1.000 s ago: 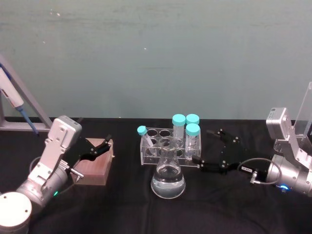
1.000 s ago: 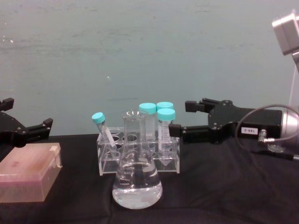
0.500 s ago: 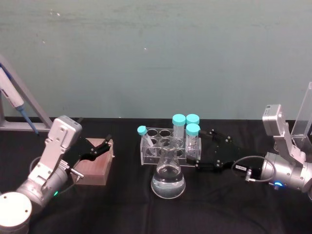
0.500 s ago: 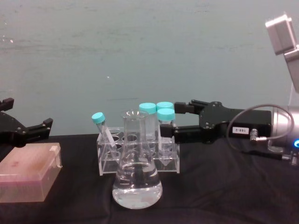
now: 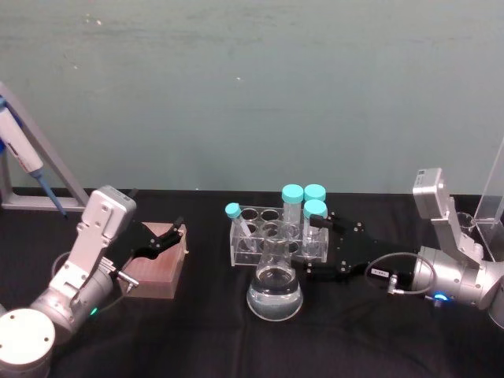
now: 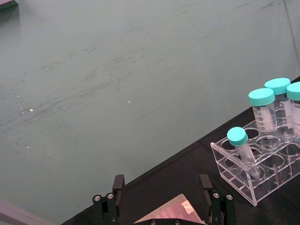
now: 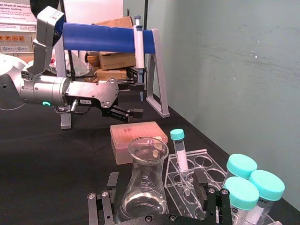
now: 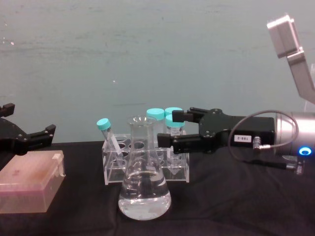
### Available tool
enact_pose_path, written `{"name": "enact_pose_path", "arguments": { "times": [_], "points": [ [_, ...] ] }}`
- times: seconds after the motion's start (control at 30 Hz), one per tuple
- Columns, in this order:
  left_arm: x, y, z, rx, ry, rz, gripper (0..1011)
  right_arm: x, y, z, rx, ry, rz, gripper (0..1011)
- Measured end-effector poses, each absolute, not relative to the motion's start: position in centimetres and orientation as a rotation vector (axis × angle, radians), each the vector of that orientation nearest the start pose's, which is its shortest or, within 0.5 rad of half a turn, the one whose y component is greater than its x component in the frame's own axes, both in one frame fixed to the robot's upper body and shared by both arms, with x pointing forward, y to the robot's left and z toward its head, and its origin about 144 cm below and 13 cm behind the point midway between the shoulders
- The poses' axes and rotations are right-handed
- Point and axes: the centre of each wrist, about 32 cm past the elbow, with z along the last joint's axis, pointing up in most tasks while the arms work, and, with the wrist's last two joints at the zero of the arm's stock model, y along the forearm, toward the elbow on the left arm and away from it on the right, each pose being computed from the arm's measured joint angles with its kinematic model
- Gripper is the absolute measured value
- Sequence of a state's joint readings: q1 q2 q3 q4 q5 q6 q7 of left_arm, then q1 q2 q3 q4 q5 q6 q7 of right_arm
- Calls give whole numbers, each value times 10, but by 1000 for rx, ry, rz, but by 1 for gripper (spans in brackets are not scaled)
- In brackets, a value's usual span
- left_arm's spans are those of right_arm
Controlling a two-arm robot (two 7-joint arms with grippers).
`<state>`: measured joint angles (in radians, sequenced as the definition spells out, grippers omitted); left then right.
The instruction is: Place the experimental apparatus aside using one hand.
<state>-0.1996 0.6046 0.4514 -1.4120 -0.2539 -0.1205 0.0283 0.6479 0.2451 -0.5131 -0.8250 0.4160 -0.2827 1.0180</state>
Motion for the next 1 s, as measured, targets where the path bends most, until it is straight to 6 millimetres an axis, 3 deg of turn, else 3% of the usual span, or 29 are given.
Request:
{"name": "enact_pose_path", "arguments": {
  "times": [1.0],
  "points": [
    [489,310,1140,305,-285,1248,1000,626,-211,1148,-60,-79,-297,1003]
  ]
}}
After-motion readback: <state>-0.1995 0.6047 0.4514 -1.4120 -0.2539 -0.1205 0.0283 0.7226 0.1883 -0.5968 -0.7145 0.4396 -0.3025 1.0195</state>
